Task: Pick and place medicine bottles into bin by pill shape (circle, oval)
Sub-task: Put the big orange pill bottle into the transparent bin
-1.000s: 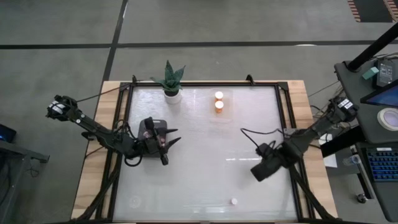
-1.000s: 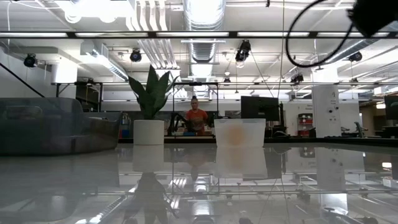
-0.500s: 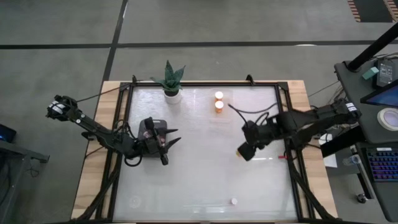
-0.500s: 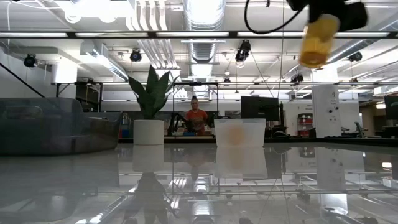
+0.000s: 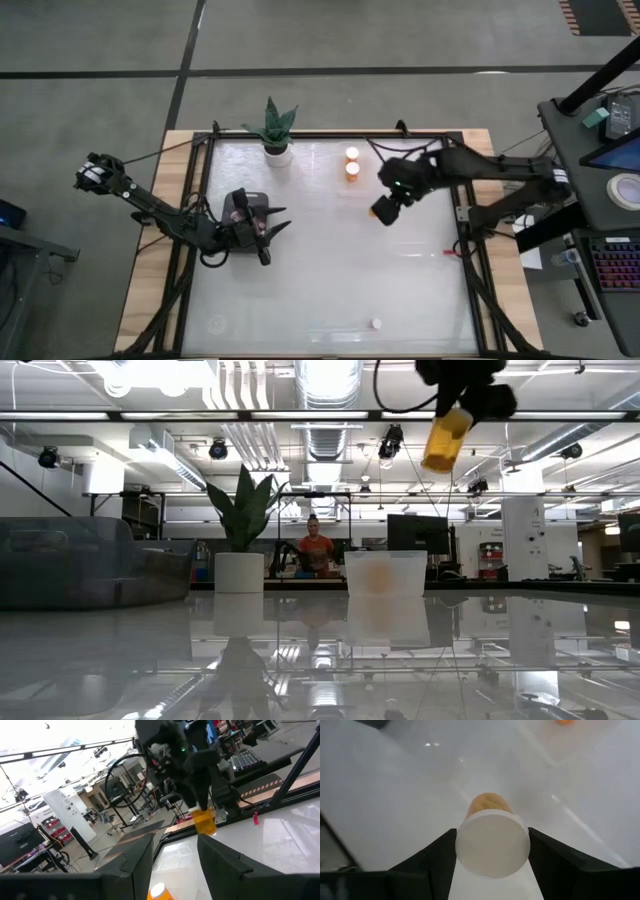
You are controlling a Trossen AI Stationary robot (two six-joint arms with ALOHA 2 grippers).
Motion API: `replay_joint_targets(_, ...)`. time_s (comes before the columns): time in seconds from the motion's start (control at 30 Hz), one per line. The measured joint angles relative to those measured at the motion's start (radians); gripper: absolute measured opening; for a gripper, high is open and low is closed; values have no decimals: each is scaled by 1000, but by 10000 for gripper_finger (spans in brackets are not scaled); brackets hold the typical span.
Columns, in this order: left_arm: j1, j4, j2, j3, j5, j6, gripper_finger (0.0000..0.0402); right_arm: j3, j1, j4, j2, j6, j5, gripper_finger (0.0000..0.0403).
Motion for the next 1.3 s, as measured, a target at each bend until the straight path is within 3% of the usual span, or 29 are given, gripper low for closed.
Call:
replay_joint_targets(0.27, 0, -2, 0, -3, 0, 0, 139, 198, -122, -158, 218, -321, 10, 214)
replay_joint_targets(0.5, 0, -5, 0, -4, 0, 0, 139, 296, -243, -173, 343, -528, 8, 214)
replay_joint_targets(0.83, 0, -5, 0, -5, 0, 1, 139, 292, -380, -142, 441, -651, 8, 214)
replay_joint_targets(1.3, 0, -5, 0, -5, 0, 5, 139, 278, -408, -64, 530, -703, 6, 214)
